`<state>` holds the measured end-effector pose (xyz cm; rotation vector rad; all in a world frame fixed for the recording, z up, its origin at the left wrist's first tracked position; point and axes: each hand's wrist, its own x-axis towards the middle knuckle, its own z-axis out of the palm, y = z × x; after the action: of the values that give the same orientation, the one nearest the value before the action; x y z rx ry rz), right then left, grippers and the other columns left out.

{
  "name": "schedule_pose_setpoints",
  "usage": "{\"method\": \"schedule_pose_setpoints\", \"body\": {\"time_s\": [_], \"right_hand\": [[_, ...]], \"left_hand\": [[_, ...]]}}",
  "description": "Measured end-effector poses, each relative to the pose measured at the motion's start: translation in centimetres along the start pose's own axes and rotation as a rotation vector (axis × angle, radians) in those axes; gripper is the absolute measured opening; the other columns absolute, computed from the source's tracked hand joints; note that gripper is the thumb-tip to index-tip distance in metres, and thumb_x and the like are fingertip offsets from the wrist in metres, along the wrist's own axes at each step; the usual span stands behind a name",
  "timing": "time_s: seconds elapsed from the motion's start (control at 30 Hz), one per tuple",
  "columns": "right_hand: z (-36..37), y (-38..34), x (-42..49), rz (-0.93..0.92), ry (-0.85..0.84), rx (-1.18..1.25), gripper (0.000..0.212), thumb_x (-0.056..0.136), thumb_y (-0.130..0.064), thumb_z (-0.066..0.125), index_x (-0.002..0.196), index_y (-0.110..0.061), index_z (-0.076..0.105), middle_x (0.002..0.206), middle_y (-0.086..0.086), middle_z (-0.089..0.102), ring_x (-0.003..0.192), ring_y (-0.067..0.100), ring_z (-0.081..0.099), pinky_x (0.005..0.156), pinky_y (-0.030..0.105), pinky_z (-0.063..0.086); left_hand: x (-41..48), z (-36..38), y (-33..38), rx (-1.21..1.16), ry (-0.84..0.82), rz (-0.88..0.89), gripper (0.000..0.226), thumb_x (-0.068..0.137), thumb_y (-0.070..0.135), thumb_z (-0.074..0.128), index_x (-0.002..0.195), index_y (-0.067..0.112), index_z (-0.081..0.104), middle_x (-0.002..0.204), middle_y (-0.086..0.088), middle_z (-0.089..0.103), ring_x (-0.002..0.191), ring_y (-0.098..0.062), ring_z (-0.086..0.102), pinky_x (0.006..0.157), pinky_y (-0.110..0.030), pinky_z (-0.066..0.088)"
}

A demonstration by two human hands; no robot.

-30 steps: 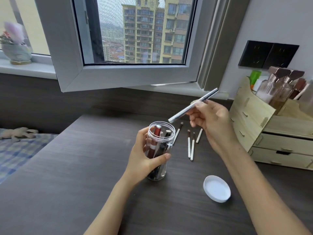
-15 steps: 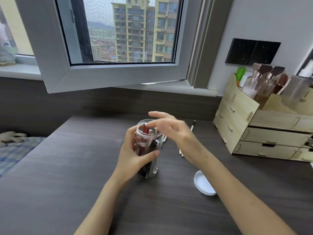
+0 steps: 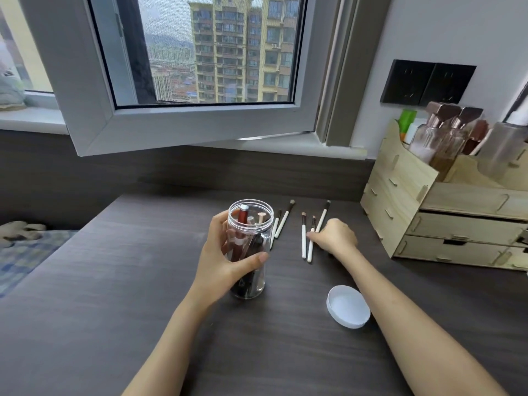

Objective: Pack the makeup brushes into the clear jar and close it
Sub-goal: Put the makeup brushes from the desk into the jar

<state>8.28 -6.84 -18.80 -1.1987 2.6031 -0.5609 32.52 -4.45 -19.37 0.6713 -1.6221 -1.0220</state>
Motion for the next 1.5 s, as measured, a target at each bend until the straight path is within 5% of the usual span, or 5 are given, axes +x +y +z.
{"method": "schedule_pose_setpoints", "body": {"time_s": [0.23, 0.53, 1.03, 1.2, 1.5], "right_hand": [[-0.5, 0.2, 0.3, 0.009, -0.057, 0.105, 0.02, 0.084, -0.025, 0.056, 0.084, -0.005, 0.057, 0.083, 0.012, 0.061, 0.077, 0.031, 0.06, 0.061, 0.029, 0.04], [-9.7, -4.5, -7.2, -0.53, -0.08, 1.397, 0.018, 0.089, 0.001, 0.052, 0.104, -0.008, 0.051, 0.057, 0.002, 0.067, 0.041, 0.007, 0.053, 0.04, 0.02, 0.046], [-6.7, -7.2, -12.7, -1.026, 0.034, 0.312, 0.03, 0.089, -0.037, 0.058, 0.079, -0.013, 0.075, 0.08, -0.005, 0.066, 0.086, 0.009, 0.053, 0.073, 0.021, 0.042], [-6.8, -4.8, -7.0, -0.572, -0.057, 0.905, 0.029, 0.093, -0.031, 0.052, 0.075, -0.02, 0.072, 0.068, -0.006, 0.072, 0.065, -0.005, 0.061, 0.061, 0.017, 0.047], [-0.7, 0.0, 3.9, 0.051, 0.091, 0.063, 0.045, 0.085, -0.044, 0.059, 0.105, -0.003, 0.065, 0.118, 0.017, 0.065, 0.111, 0.036, 0.06, 0.079, 0.033, 0.046]], "left_hand": [[-0.1, 0.0, -0.2, 0.007, 0.0, 0.01, 0.072, 0.061, 0.011, 0.081, 0.114, 0.047, 0.048, 0.109, 0.027, 0.066, 0.103, 0.005, 0.062, 0.084, -0.008, 0.045], [-0.2, 0.1, 0.0, -0.037, 0.0, -0.018, 0.071, 0.056, 0.029, 0.082, 0.116, 0.042, 0.048, 0.109, 0.025, 0.066, 0.102, 0.003, 0.063, 0.084, -0.008, 0.045], [0.0, 0.1, 0.2, -0.012, -0.005, 0.011, 0.069, 0.06, 0.027, 0.082, 0.119, 0.042, 0.048, 0.109, 0.019, 0.067, 0.099, -0.004, 0.065, 0.081, -0.013, 0.049], [-0.1, 0.1, 0.1, -0.009, -0.01, -0.017, 0.072, 0.056, 0.033, 0.082, 0.118, 0.037, 0.047, 0.107, 0.026, 0.066, 0.097, 0.002, 0.064, 0.083, -0.008, 0.045], [-0.1, 0.1, -0.1, 0.028, 0.002, 0.002, 0.071, 0.058, 0.031, 0.084, 0.116, 0.05, 0.047, 0.11, 0.027, 0.064, 0.102, 0.002, 0.062, 0.084, -0.006, 0.043]]}}
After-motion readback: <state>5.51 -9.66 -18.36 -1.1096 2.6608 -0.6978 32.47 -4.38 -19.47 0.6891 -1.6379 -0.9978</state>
